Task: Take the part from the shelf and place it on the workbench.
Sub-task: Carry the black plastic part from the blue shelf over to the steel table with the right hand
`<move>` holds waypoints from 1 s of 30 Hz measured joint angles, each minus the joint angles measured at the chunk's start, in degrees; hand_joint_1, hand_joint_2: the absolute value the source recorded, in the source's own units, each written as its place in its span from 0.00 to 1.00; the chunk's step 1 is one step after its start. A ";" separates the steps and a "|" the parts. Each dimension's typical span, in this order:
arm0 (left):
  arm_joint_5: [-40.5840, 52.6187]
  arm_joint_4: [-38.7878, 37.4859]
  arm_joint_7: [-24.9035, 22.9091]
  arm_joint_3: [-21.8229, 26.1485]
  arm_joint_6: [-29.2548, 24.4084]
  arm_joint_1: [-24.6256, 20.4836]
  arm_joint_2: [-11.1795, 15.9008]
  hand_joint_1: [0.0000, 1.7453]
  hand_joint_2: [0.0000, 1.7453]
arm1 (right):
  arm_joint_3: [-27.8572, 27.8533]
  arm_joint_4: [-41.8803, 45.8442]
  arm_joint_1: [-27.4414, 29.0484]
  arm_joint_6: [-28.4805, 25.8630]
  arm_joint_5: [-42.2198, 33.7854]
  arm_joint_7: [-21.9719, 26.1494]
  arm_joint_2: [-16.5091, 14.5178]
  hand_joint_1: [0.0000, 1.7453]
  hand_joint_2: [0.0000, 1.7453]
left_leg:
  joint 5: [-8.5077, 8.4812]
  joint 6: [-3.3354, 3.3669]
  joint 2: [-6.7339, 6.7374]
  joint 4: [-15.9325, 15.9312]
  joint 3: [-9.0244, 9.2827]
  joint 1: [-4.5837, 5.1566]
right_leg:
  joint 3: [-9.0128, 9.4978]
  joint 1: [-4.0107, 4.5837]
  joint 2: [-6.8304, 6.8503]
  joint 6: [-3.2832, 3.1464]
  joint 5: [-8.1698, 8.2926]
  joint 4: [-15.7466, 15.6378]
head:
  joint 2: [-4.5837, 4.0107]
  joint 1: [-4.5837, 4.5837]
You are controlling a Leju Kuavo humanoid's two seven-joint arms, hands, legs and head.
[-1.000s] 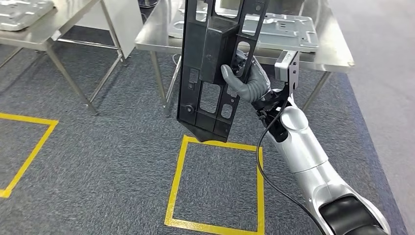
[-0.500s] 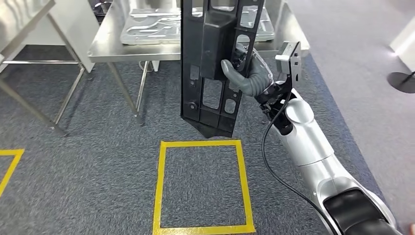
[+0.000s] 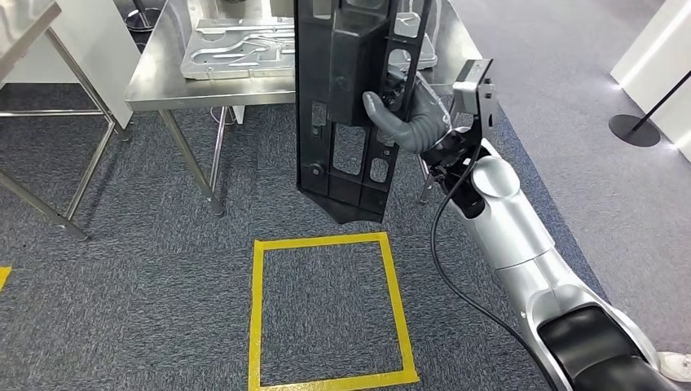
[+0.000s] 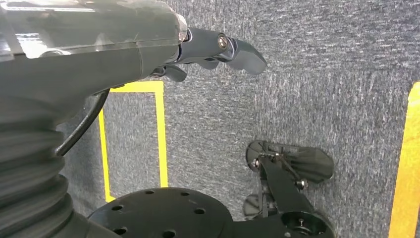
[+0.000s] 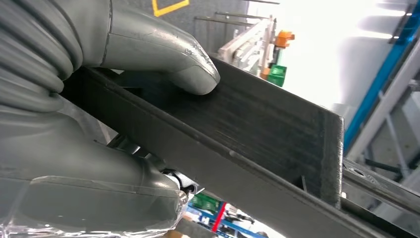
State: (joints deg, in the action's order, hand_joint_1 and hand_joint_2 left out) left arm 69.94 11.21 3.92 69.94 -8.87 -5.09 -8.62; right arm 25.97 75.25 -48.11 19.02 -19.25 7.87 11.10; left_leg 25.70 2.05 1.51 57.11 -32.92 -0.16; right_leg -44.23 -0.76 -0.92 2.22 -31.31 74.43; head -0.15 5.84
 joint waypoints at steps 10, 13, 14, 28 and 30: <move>0.40 0.00 1.64 0.38 0.29 -0.18 -0.70 0.00 1.00 | 3.51 -3.82 -6.15 1.67 -1.35 -0.99 0.10 1.00 1.00 | 1.50 -3.30 0.00 1.64 -0.27 -0.72 | 7.64 -0.71 -0.45 -1.71 6.72 -15.16 | 0.00 0.02; 0.47 0.00 1.63 0.37 0.31 -0.17 -0.72 0.00 1.00 | 3.71 -3.91 -6.58 1.64 -1.36 -1.00 0.21 1.00 1.00 | 1.83 -3.42 -0.05 2.04 -0.38 -0.82 | 7.74 -0.77 -0.52 -1.96 6.76 -15.23 | 0.00 0.02; 0.63 0.00 1.57 0.36 0.35 -0.17 -0.79 0.00 1.00 | 3.84 -3.91 -6.88 1.52 -1.25 -0.96 0.44 1.00 1.00 | 3.05 -3.40 -0.13 4.52 -1.47 -0.83 | 7.81 -0.72 -0.55 -2.10 6.72 -15.24 | 0.00 0.02; 2.47 0.00 0.19 -0.46 0.42 -0.72 -1.46 0.00 1.00 | 12.17 -11.85 -16.38 -2.62 9.05 3.68 3.78 1.00 1.00 | -1.12 0.01 -0.63 -0.77 -0.37 0.33 | 5.94 0.40 -0.17 -0.81 3.15 -10.40 | 0.00 0.01; 2.59 0.00 0.31 -0.66 0.41 -0.72 -1.46 0.00 1.00 | 12.74 -12.99 -17.10 -2.54 8.96 4.04 3.29 1.00 1.00 | -1.12 0.13 -0.54 -0.93 -0.24 0.31 | 2.18 0.27 -0.02 -0.36 0.15 -3.08 | 0.00 0.01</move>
State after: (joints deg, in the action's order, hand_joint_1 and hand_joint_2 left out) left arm 72.53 11.21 4.22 69.29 -8.46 -5.82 -10.08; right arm 38.71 62.26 -65.20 16.48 -10.29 11.91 14.39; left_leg 24.57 2.18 0.97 56.17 -33.16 0.15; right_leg -42.05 -0.49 -0.95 1.87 -31.16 71.35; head -0.15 5.85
